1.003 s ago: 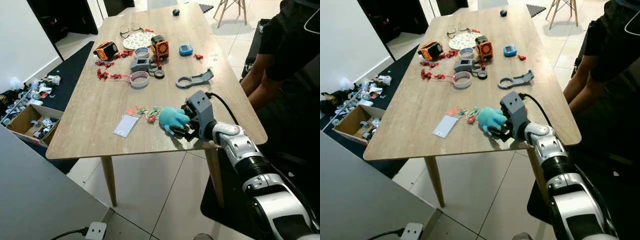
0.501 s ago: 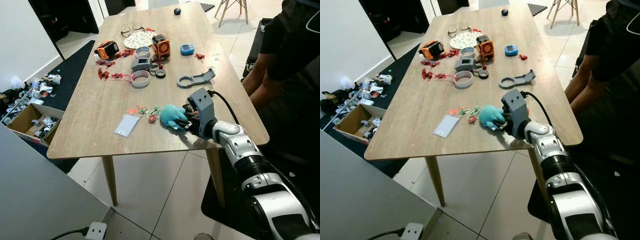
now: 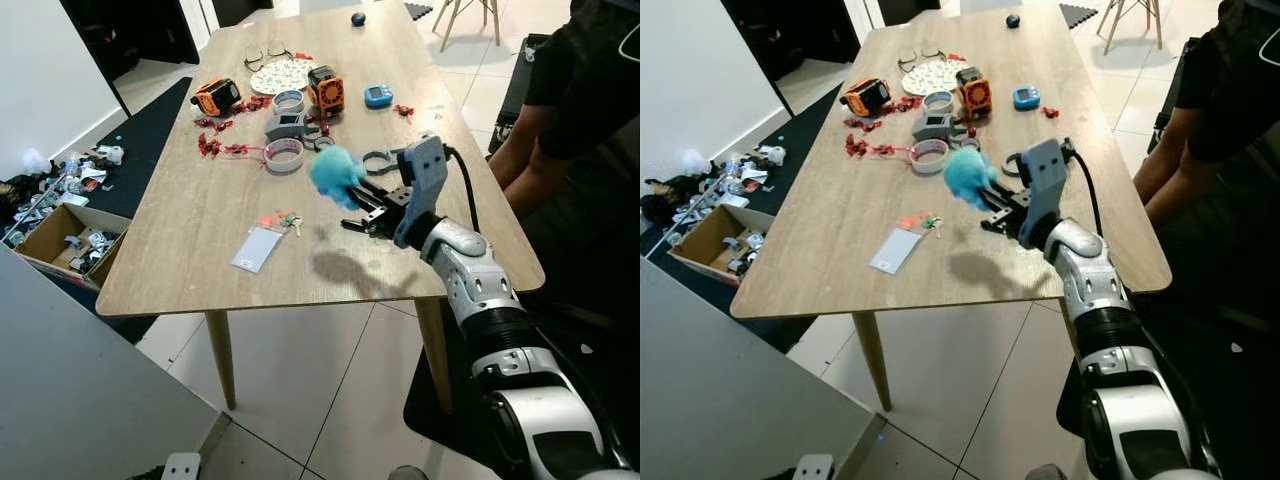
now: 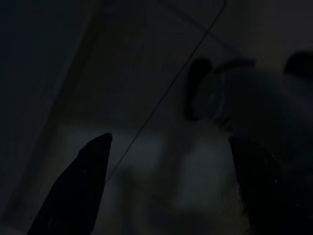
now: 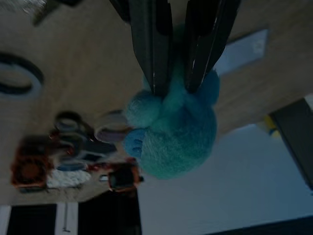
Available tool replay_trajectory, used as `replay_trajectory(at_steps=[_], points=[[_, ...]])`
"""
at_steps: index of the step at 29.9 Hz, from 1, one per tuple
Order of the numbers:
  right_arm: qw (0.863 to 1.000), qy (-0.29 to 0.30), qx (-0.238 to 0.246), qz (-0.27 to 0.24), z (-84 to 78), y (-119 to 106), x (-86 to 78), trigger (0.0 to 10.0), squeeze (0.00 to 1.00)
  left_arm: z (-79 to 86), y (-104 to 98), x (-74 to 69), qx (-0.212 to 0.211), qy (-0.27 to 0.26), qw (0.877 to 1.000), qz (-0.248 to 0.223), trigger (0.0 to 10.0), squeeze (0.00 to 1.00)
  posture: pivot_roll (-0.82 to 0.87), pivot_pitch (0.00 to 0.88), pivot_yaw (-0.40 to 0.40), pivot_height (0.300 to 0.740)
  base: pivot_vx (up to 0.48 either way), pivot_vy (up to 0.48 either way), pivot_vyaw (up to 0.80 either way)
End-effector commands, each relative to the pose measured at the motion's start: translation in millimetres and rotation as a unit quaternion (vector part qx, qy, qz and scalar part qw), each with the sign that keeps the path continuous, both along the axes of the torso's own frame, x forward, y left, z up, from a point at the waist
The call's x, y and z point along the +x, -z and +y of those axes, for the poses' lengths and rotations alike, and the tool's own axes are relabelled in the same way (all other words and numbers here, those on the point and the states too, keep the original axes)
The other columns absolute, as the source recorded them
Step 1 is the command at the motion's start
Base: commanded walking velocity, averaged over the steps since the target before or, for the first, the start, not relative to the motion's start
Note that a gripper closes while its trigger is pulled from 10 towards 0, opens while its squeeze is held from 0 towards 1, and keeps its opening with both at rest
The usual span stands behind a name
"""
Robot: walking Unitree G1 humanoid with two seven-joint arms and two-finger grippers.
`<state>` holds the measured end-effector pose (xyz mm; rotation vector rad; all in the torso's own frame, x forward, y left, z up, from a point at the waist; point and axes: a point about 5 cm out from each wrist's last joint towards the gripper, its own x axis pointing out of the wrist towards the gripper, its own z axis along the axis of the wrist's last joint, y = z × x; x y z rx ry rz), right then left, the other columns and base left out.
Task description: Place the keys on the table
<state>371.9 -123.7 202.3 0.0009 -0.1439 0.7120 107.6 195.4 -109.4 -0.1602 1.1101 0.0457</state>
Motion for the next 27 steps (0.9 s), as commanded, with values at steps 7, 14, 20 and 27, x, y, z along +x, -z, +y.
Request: replay_trajectory(at_steps=[7,14,20,27], points=[[0.995,-0.09,0.033,-0.034,18.1,-2,-17.1,0.0,0.0,79.1,-48,57.0,-0.032,-0.082,0.977,-0.196,10.0,0.0,-0.07,0.12,0.11,0.74,0.0,0.0,0.0],[0.986,-0.156,0.042,-0.042,31.6,-1,-30.8,0.0,0.0,84.7,-78,88.4,-0.132,-0.049,0.942,-0.303,10.0,0.0,-0.07,0.117,0.107,0.74,0.0,0.0,0.0],[0.98,-0.188,0.04,-0.04,35.3,1,-37.6,0.0,0.0,86.6,-91,99.3,-0.179,-0.032,0.92,-0.348,10.0,0.0,-0.07,0.116,0.103,0.74,0.0,0.0,0.0],[0.979,-0.195,0.032,-0.04,32.6,1,-39.7,0.0,0.0,107.4,-124,91.6,-0.306,0.111,0.87,-0.371,10.0,0.0,-0.07,0.118,0.096,0.74,0.0,0.0,0.0]])
